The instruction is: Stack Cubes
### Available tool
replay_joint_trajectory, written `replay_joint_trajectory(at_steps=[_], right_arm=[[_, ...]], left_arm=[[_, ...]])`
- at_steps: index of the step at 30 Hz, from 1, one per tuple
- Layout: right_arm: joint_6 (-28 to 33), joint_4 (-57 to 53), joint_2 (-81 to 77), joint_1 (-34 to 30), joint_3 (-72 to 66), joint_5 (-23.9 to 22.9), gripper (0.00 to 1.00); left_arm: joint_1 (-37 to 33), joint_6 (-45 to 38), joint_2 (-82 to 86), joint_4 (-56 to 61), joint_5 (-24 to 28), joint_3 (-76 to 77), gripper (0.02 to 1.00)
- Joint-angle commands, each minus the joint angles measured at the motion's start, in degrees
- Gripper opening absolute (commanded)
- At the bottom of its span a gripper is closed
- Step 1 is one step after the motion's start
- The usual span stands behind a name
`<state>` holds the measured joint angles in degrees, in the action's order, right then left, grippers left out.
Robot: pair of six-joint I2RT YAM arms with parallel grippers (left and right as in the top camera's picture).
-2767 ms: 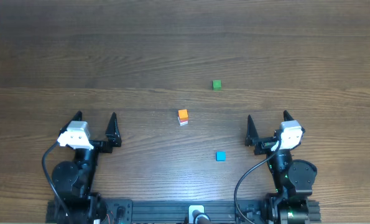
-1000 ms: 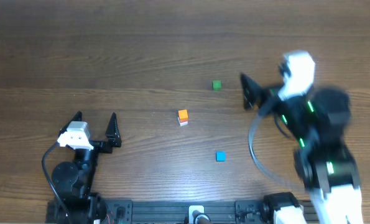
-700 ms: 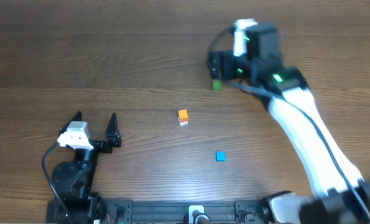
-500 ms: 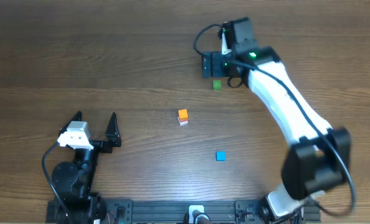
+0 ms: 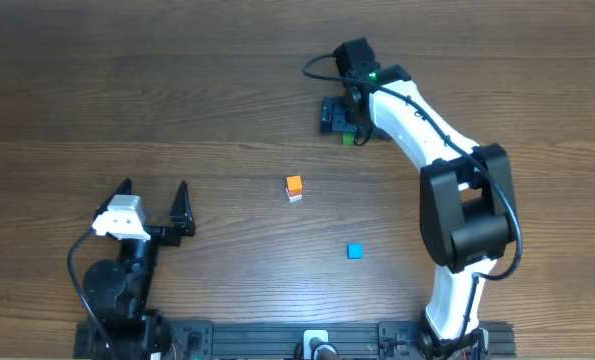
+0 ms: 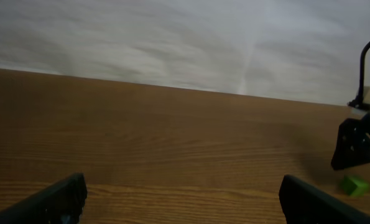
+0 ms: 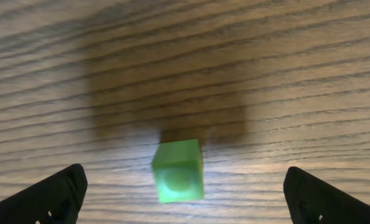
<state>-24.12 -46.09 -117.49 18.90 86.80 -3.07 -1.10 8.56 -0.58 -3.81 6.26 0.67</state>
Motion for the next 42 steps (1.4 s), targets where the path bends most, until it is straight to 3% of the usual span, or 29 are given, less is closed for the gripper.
replay_joint_trajectory(at_steps=[1,4,11,21,28,36,42], right_arm=[[5.0,0.1,-2.6,0.9,1.4,-3.2,0.993],[10.0,-0.1,-3.5,1.0,1.4,-4.5,0.993],[9.9,-0.1,-3.6,1.0,1.4,-4.0,0.991],[7.8,-1.6,-3.6,1.0,1.4,1.3,0.993],[6.8,-2.2,-3.7,1.0,1.4,1.3,0.893],[6.8,-2.1,-5.1,1.0,1.4,1.3,0.855],[6.8,-1.9,-5.2,1.0,1.4,1.3,0.730]], left_arm=[[-0.3,-0.9,0.4,0.0,0.7,-0.3,1.000],[-0.3,-0.9,0.4,0.0,0.7,-0.3,0.998],[-0.3,-0.9,0.4,0.0,0.7,-0.3,1.000],[-0.3,-0.9,0.4,0.0,0.7,-0.3,1.000],[-0.3,-0.9,0.4,0.0,0.7,-0.3,1.000],[-0.3,-0.9,0.4,0.0,0.7,-0.3,0.998],[-0.3,-0.9,0.4,0.0,0.7,-0.3,1.000]])
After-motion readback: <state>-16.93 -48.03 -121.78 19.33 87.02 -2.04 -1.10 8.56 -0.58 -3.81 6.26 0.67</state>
